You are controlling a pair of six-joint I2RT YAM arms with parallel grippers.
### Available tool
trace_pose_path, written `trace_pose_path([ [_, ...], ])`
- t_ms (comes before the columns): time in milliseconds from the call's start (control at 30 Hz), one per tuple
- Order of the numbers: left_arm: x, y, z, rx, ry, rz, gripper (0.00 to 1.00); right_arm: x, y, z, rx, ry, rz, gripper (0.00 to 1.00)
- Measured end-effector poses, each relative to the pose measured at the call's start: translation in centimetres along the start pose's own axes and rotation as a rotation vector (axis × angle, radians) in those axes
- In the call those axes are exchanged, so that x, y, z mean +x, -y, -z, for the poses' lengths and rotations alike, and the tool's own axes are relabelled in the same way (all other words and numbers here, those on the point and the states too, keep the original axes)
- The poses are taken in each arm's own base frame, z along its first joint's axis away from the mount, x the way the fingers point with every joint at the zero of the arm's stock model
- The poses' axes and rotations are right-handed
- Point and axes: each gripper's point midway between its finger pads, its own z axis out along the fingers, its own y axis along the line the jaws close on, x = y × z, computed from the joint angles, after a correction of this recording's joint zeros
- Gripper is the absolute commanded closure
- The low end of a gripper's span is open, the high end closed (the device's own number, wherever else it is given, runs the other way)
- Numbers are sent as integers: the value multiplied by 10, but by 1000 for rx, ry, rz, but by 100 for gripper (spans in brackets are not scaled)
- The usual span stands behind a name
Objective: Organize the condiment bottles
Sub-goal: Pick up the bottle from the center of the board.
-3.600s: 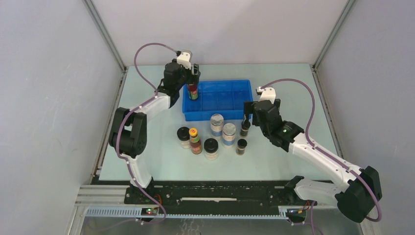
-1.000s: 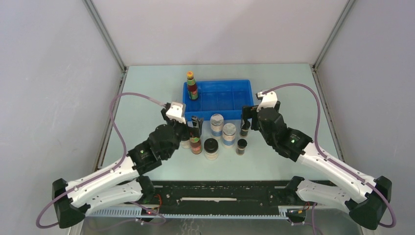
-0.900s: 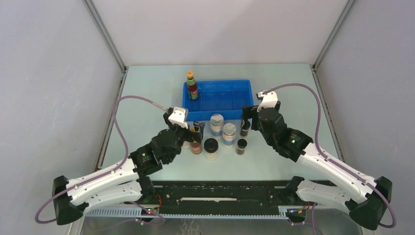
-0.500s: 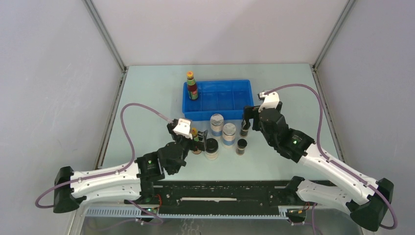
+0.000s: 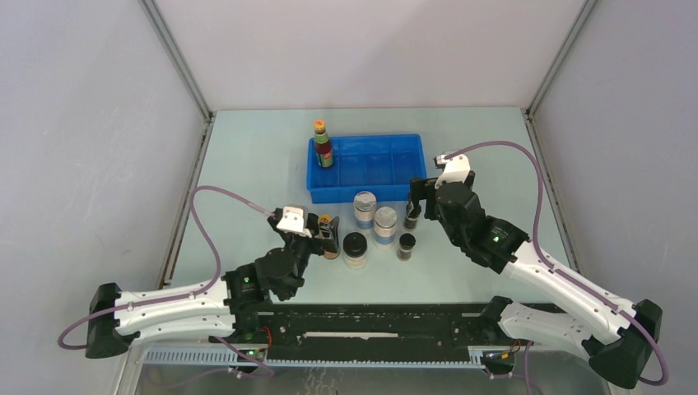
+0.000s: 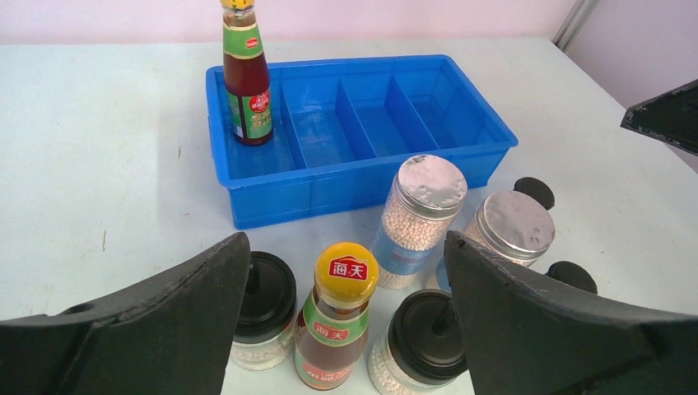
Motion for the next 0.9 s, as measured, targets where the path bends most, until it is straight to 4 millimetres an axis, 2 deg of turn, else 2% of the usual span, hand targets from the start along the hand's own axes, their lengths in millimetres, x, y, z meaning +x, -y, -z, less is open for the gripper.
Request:
trace_pose_path([
  [433, 0, -5, 2, -20, 14, 7, 8, 2, 0, 0, 2, -3, -6, 0],
  [700, 11, -1, -2, -24, -2, -32, 6, 6, 1, -1, 4, -10, -3, 0],
  [900, 28, 4, -7, -27, -37, -112, 5, 4, 2, 1, 1, -1, -9, 0],
])
